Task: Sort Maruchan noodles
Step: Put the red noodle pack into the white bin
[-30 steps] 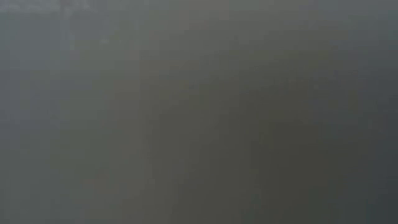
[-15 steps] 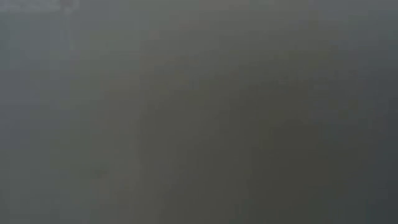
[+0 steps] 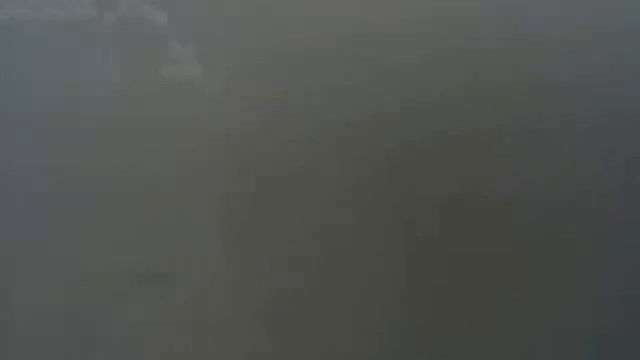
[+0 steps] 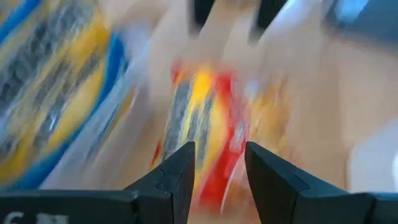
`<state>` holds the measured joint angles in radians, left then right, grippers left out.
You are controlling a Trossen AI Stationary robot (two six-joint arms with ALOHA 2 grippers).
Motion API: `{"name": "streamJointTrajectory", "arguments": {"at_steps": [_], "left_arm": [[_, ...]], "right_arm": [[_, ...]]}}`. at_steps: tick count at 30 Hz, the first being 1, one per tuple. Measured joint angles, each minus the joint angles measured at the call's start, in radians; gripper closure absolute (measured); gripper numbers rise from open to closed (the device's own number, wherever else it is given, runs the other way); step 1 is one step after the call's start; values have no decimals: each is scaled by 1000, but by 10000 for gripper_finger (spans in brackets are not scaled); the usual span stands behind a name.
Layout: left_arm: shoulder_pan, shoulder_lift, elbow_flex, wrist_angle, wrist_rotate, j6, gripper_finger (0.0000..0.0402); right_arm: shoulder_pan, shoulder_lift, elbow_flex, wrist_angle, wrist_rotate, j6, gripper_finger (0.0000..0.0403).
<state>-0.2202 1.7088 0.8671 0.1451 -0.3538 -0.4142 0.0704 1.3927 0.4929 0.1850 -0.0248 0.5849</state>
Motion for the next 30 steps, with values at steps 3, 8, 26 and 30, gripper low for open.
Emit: {"name": "streamJointTrajectory", "arguments": {"at_steps": [3,8,26,30], "left_arm": [[-23,-41,4,-86,-29,-60,266],[-63,-58,-2,-231,-90,-168,266],[-14,140,-25,-57,-78,-129,266],[-11,145,-27,-1,-73,-86,266]], "right_arm": [[1,23,1,54,-5,24,112],[-6,78,4,80,5,95,112],[-6,283,4,343,-131,254,112],[-6,284,4,346,-133,276,112]]}}
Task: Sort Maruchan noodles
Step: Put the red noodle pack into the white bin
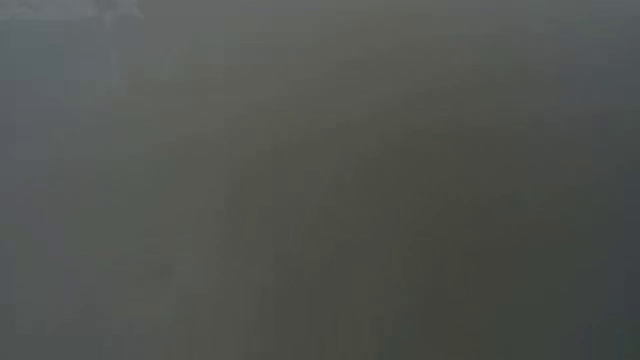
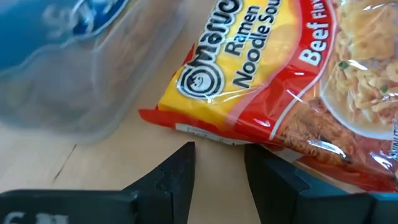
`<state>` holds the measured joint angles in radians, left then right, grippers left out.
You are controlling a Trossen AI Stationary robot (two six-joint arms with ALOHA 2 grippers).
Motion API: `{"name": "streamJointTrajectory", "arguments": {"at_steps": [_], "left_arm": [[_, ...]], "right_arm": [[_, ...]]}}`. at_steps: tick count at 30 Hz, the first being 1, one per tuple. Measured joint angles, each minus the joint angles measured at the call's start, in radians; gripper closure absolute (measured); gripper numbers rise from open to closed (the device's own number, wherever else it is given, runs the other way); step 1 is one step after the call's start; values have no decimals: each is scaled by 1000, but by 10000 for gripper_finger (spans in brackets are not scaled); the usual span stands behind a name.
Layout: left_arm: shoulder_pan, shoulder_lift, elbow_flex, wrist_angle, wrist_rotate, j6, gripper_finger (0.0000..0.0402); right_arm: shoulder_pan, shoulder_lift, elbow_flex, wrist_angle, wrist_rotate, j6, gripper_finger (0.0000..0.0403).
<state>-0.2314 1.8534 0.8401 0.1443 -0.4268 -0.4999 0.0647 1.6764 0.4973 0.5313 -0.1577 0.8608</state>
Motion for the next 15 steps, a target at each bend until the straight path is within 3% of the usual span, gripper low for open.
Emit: {"name": "streamJointTrajectory", "arguments": {"at_steps": [7,15], "left_arm": [[13,2,0,97,34,38,266],[12,1,-1,104,57,39,266]], "right_arm": [[0,20,0,27,5,105,112],[1,69,-2,172,-8,106,112]]}}
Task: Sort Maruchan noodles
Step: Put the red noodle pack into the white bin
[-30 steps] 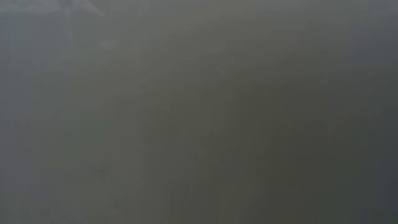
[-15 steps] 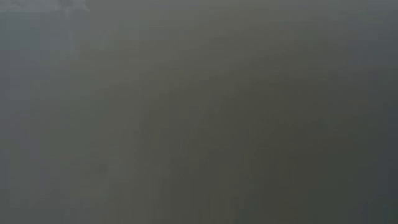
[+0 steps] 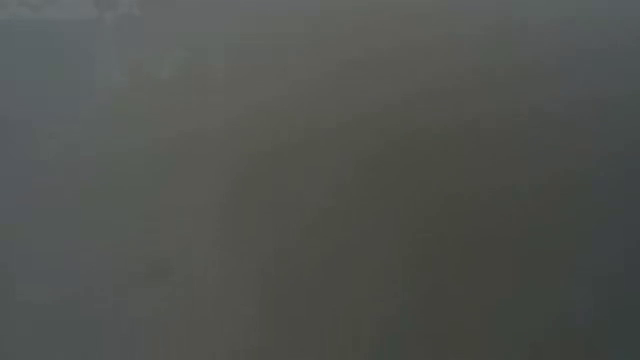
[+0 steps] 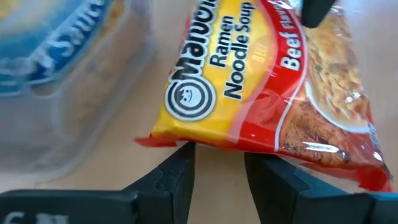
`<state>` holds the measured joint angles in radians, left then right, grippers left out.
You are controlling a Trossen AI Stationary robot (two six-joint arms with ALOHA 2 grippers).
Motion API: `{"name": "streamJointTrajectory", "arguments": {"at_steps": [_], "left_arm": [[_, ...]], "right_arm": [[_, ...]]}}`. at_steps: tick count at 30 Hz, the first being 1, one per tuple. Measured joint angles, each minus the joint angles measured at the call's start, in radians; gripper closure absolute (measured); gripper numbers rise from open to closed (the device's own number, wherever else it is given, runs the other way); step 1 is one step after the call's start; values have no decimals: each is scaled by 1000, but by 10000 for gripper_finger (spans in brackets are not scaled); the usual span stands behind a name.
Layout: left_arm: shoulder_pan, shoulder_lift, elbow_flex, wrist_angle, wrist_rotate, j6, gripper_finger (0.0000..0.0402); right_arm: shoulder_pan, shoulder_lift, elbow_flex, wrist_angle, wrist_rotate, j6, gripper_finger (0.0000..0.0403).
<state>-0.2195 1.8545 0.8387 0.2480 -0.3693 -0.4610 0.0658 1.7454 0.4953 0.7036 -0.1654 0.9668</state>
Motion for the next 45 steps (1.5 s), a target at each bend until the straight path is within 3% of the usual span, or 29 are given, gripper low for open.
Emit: {"name": "streamJointTrajectory", "arguments": {"at_steps": [7,14,22,27,34,38,45], "left_arm": [[0,0,0,5,5,-10,266],[-22,-39,3,-8,-14,-27,266],[3,-39,2,-10,-15,-47,266],[5,-39,13,10,-13,-51,266],[1,-43,30,6,-11,-53,266],[-17,-112,32,-105,-9,-81,266],[-111,-286,31,-319,-40,-132,267]], "right_arm": [[-1,4,0,34,19,-54,112],[0,2,2,35,-64,-85,112],[5,1,3,114,13,-152,115],[35,0,4,123,-22,-295,156],[46,0,5,122,-33,-397,260],[46,-11,5,112,-40,-451,316],[46,-153,8,-27,-1,-531,315]]}}
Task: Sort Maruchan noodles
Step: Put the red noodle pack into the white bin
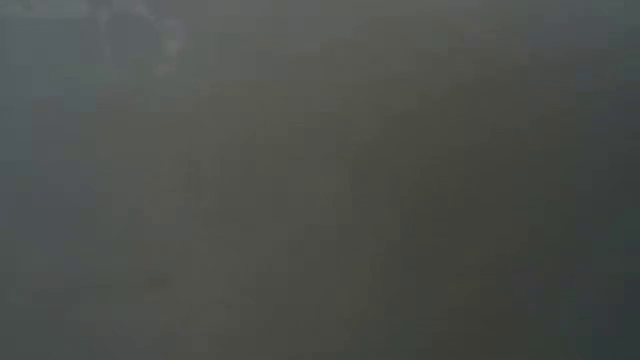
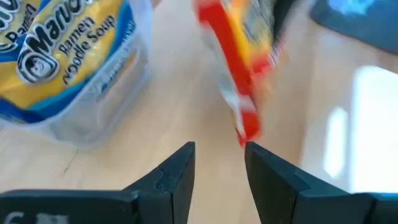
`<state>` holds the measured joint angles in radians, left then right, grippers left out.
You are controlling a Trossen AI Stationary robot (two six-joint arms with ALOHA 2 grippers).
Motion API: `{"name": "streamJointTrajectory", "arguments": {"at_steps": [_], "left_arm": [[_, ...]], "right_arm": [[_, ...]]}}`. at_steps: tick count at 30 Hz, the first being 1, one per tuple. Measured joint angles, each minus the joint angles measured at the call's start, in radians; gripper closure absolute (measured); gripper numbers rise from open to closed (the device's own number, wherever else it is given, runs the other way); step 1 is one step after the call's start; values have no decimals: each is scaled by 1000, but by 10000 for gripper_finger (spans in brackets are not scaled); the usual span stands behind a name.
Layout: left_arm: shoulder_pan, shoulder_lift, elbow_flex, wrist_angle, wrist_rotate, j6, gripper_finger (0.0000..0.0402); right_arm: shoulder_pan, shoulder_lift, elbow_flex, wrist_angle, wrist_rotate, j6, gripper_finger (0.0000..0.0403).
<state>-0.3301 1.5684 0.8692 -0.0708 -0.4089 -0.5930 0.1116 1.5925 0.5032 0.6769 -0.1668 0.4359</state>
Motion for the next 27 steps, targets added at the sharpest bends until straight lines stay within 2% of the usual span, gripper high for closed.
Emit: {"name": "streamJointTrajectory", "arguments": {"at_steps": [3,6,10,14,20,27], "left_arm": [[-58,-25,0,-9,-33,0,267],[-113,-23,0,0,-82,0,267],[-172,3,0,15,-131,-20,267],[-222,19,-1,13,-187,-70,267],[-291,25,-2,13,-241,-132,267],[-338,30,-1,5,-268,-225,266]], "right_arm": [[0,-71,26,-91,25,-5,303],[19,-109,74,-128,29,-25,309],[83,-112,161,-171,29,-64,318],[170,-101,261,-276,102,-90,311],[263,-12,366,-330,202,-108,313],[303,126,464,-358,237,-123,310]]}}
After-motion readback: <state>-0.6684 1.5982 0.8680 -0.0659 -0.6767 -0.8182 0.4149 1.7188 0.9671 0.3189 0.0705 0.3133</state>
